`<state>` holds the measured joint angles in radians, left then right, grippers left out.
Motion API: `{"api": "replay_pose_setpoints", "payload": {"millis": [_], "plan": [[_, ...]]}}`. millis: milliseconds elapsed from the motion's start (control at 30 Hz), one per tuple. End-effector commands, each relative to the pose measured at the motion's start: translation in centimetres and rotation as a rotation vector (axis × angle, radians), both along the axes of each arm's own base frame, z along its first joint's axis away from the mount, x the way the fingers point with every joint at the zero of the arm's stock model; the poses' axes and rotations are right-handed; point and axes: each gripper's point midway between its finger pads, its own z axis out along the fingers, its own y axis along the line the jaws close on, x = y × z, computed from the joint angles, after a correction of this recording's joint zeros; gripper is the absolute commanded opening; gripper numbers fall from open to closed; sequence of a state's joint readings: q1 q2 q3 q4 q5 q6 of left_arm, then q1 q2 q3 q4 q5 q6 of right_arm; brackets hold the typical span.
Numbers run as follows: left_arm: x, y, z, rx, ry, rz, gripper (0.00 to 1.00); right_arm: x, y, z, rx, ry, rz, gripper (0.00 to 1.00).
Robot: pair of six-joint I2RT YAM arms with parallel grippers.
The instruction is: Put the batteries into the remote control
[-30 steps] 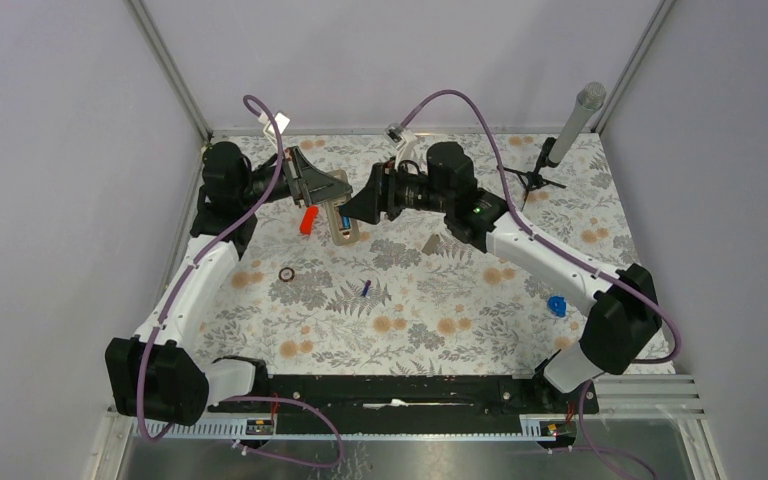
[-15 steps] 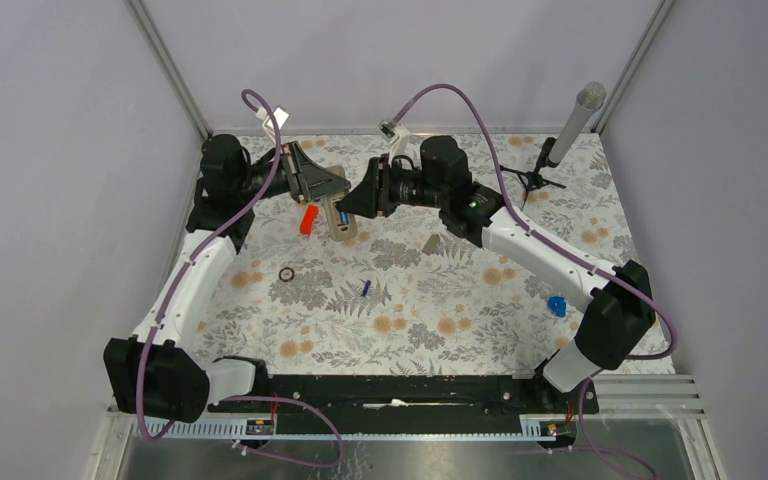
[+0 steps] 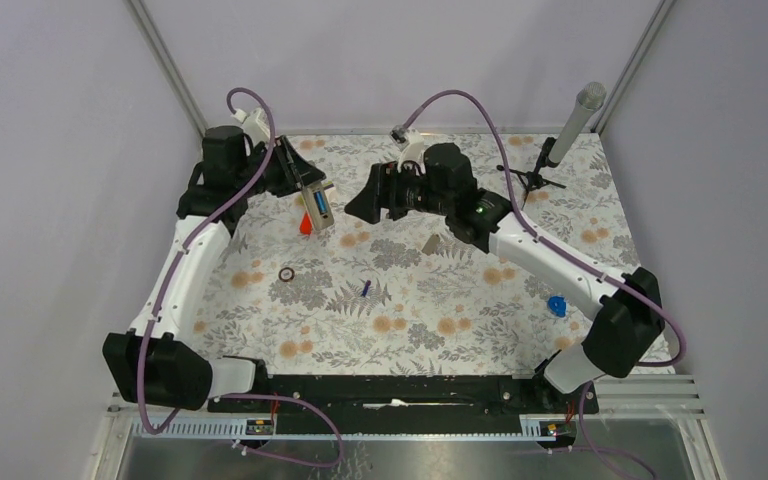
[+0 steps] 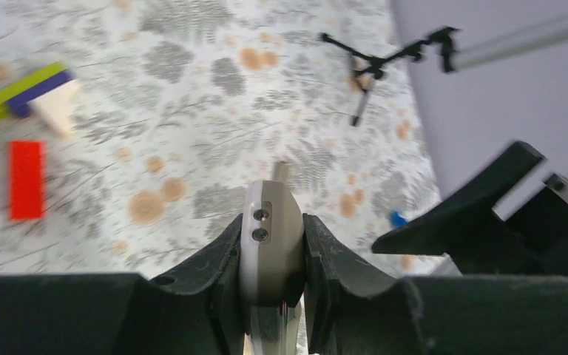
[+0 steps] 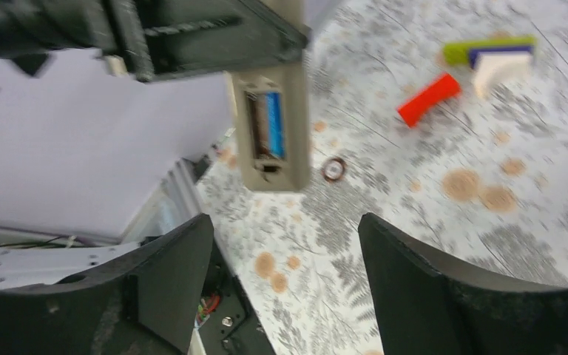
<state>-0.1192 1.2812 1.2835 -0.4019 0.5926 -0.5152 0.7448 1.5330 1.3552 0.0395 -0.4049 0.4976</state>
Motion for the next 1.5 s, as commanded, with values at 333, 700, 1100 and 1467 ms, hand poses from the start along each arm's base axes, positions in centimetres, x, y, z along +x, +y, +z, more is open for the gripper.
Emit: {"api": "replay_pose_setpoints", "payload": {"millis": [333,700,1100,1467], "plan": [[0.4,9.3,-0.4,0.243,0.0,0.496,0.0,-0.4,-2.4,-20.6,-0.731,0.316,-0.374,0.72],[-1.6,9.3,-1.3,0.232,-0.015,0.491,0.0,-3.2,-1.1,-25.7,-0.945,0.42,-0.431,0.64],[-2.5,8.5,-2.2,0.192,-0.009,0.457,0.0,-2.6,-0.6,-27.1,-0.973,0.428,-0.473,0.44],[-2.5,8.4,-1.8,0.184,-0.022,0.452,0.0,-3.4,-0.4,-28.8,-1.012,0.466,-0.427,0.34]]}}
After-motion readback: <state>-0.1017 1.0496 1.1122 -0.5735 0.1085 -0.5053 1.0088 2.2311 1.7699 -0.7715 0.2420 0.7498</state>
